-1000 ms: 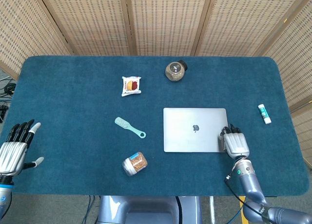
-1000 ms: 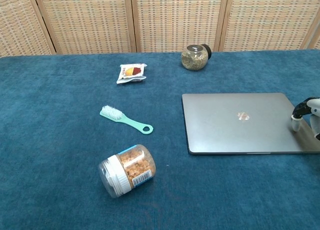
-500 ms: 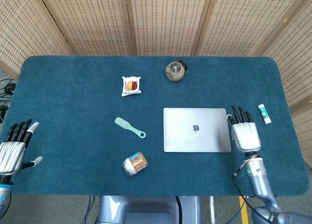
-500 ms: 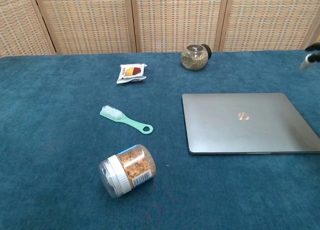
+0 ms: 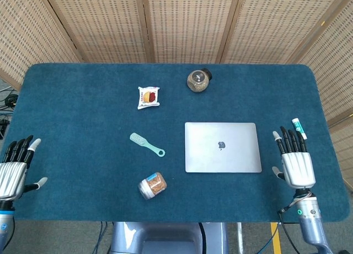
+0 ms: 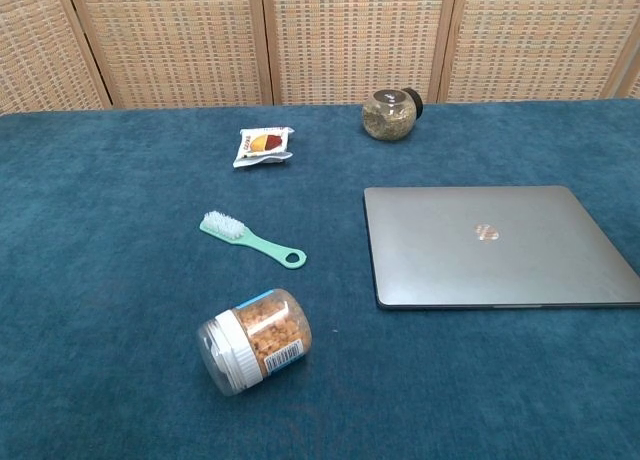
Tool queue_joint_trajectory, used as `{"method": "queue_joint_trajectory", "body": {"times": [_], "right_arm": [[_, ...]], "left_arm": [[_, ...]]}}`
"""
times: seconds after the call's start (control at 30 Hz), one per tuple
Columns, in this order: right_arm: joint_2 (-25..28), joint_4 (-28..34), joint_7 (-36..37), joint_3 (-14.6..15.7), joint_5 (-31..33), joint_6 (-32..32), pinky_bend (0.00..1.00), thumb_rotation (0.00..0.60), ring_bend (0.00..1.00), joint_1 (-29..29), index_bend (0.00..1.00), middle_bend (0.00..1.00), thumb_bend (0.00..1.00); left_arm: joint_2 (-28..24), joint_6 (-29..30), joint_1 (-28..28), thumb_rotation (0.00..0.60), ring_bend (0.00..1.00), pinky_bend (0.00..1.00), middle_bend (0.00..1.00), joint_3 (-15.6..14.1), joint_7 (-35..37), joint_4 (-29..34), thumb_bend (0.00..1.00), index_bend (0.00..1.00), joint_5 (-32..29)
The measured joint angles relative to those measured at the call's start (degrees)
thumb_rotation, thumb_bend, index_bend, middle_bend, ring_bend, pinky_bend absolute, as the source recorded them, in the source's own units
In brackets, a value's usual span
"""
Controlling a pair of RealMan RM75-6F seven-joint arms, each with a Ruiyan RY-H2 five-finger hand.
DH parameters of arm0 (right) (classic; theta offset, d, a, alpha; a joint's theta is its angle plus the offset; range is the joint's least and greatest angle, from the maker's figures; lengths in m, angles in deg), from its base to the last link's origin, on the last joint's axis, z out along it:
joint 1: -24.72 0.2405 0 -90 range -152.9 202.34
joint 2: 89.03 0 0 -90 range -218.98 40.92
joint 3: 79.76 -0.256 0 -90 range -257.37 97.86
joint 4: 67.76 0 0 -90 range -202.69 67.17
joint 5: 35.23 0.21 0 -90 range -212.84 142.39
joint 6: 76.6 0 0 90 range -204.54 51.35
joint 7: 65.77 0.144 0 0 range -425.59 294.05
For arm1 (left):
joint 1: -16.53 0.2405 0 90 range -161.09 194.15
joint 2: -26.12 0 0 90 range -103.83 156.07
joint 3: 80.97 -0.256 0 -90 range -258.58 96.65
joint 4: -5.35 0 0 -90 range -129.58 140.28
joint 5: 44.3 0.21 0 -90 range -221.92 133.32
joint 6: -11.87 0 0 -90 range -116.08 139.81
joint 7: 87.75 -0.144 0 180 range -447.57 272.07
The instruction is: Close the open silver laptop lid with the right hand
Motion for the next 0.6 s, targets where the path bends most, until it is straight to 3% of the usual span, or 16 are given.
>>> {"method": "queue_joint_trajectory", "body": {"times": [0.27,0.6], "right_arm": [[0.5,-4.7,7.1,2.6,-3.8,0.3,0.0,0.6,0.0,-4.4,0.0,0.0,0.0],[0.9,-7.5,11.2,2.9,-8.0,2.2,0.0,0.6,0.0,-7.0,0.0,0.0,0.0]], "left_arm": [[1.8,1.2,0.6,0.6,0.0,0.0,0.0,0.3,0.3,-2.1,0.01,0.0,0.0],[3.2,1.1,0.2,0.6,0.0,0.0,0.0,0.1,-0.2,-3.6,0.01,0.0,1.4]]}}
